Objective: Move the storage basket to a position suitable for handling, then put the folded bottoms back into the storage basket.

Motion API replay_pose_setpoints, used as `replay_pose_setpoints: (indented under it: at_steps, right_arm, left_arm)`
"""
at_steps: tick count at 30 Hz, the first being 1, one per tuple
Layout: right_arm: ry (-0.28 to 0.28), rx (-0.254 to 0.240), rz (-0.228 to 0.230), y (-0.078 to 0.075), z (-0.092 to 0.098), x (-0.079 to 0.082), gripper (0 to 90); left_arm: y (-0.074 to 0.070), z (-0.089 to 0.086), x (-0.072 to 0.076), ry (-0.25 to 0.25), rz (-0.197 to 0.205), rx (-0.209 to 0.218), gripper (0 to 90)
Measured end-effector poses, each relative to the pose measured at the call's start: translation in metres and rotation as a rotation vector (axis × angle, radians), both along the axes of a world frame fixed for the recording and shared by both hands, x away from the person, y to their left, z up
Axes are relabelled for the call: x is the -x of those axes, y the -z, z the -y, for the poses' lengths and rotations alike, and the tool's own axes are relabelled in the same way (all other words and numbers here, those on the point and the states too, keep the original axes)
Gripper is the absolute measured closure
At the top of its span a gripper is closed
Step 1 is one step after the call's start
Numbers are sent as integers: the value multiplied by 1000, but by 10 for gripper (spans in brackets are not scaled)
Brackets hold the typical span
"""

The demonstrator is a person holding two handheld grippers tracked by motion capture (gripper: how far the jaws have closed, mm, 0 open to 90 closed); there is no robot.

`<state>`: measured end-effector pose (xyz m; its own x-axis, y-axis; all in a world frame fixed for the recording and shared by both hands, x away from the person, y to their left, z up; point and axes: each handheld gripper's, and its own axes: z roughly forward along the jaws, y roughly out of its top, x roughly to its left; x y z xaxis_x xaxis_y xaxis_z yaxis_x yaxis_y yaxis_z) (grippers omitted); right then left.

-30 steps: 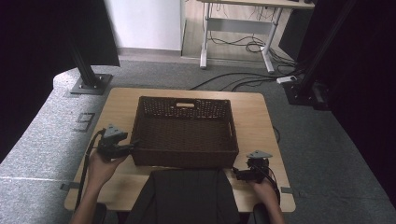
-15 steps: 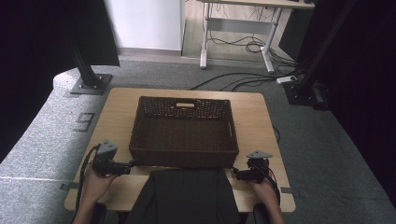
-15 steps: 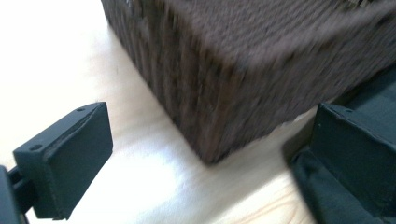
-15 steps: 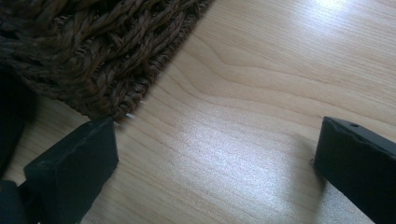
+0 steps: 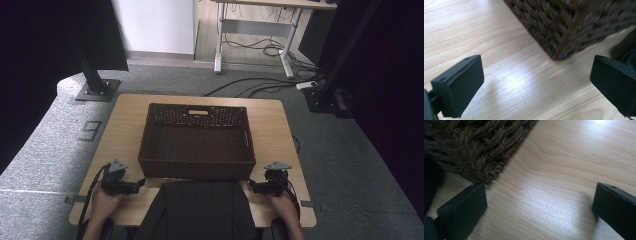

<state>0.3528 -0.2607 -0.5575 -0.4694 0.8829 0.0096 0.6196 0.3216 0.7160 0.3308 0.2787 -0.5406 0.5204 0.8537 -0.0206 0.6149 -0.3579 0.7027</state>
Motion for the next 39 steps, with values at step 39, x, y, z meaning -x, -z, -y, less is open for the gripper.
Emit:
replay_pose_setpoints:
  at_steps: [39]
  right_arm:
    - [-72,-53,-16,-17,-7,16,0]
  left_arm:
    - [-9,22,10,13,-54,12,30]
